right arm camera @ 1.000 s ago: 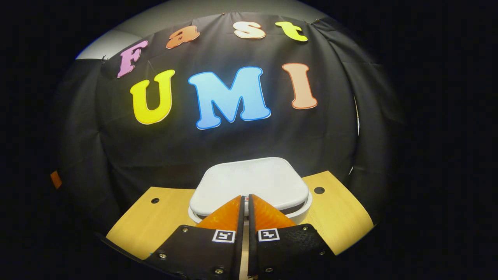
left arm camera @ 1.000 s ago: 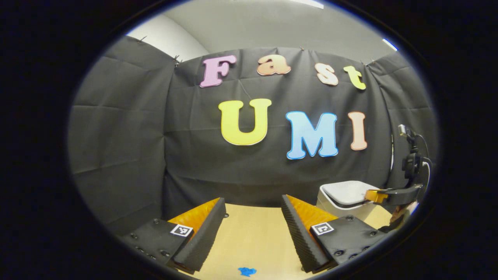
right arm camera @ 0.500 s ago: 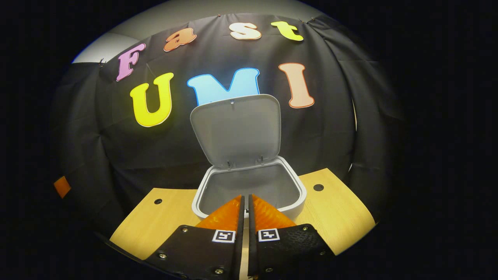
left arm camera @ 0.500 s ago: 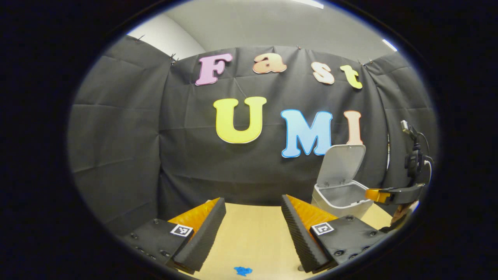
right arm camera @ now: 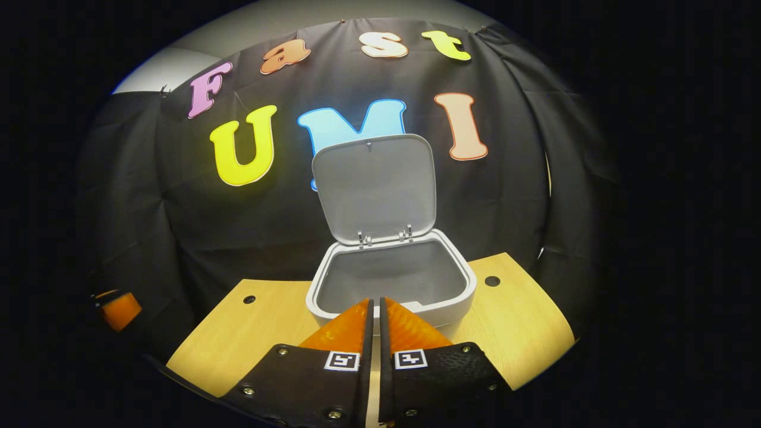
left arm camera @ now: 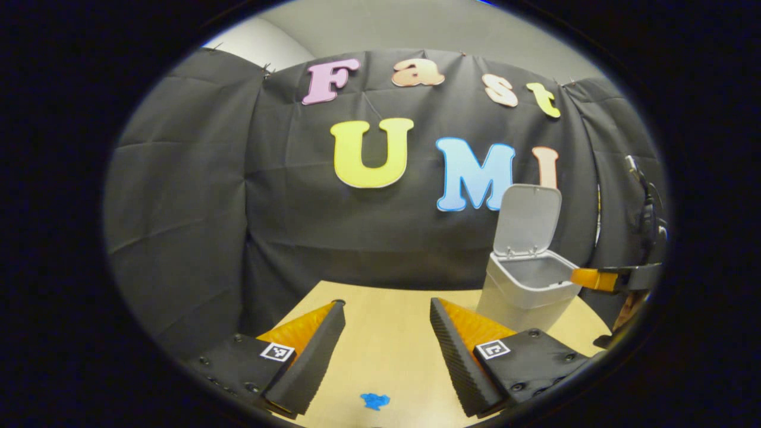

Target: Press the lid of the desktop garbage bin to open it, pick up the crumpled paper on the desktop and throw it into the bin, then pick up the pop can on the desktop and drop it into the bin, and finally close the garbage bin lid.

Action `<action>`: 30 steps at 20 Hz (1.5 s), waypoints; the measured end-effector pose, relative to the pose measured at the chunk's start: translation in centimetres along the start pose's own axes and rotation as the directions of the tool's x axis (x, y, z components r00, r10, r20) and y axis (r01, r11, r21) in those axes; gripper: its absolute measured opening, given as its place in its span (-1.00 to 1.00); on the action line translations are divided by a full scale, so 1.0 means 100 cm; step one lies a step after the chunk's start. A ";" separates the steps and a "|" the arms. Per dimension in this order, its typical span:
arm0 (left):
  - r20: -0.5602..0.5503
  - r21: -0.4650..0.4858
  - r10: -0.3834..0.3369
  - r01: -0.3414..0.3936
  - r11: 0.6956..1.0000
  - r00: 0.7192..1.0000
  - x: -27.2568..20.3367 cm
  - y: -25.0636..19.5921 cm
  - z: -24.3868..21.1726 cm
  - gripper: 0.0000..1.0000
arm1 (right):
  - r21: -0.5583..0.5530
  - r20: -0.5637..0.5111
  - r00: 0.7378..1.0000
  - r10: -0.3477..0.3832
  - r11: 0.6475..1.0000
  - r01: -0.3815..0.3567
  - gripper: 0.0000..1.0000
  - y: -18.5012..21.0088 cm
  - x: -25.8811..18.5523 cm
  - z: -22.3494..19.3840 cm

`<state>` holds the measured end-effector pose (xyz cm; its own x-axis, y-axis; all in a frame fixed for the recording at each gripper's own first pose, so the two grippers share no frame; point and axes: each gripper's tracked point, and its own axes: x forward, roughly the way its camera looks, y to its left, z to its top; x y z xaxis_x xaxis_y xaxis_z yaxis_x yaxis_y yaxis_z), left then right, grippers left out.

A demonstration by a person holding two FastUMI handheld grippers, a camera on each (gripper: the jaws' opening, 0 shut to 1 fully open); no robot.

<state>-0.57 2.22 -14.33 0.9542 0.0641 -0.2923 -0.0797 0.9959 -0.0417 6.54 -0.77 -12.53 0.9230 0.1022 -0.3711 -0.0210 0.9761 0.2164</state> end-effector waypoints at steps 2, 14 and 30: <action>-0.040 0.014 0.006 -0.005 1.000 0.999 0.007 0.007 -0.026 1.00 | 0.003 -0.012 1.000 -0.001 1.000 0.001 -0.86 0.000 -0.002 -0.004; -0.307 0.055 -0.050 0.070 0.996 0.950 0.041 0.012 -0.208 0.87 | 0.007 -0.075 0.995 -0.072 0.997 0.073 -0.86 -0.024 -0.020 -0.030; -0.571 -0.003 -0.031 0.035 0.999 0.821 0.064 0.039 -0.349 1.00 | -0.002 -0.147 0.977 -0.155 0.988 0.156 -0.86 -0.049 -0.023 -0.051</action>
<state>-4.81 4.27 -49.75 0.6209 -0.0138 -0.7838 -0.0473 0.9974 -0.0551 2.60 -4.76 -17.34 0.8484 -0.0231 -0.5289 0.1226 0.9805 0.1539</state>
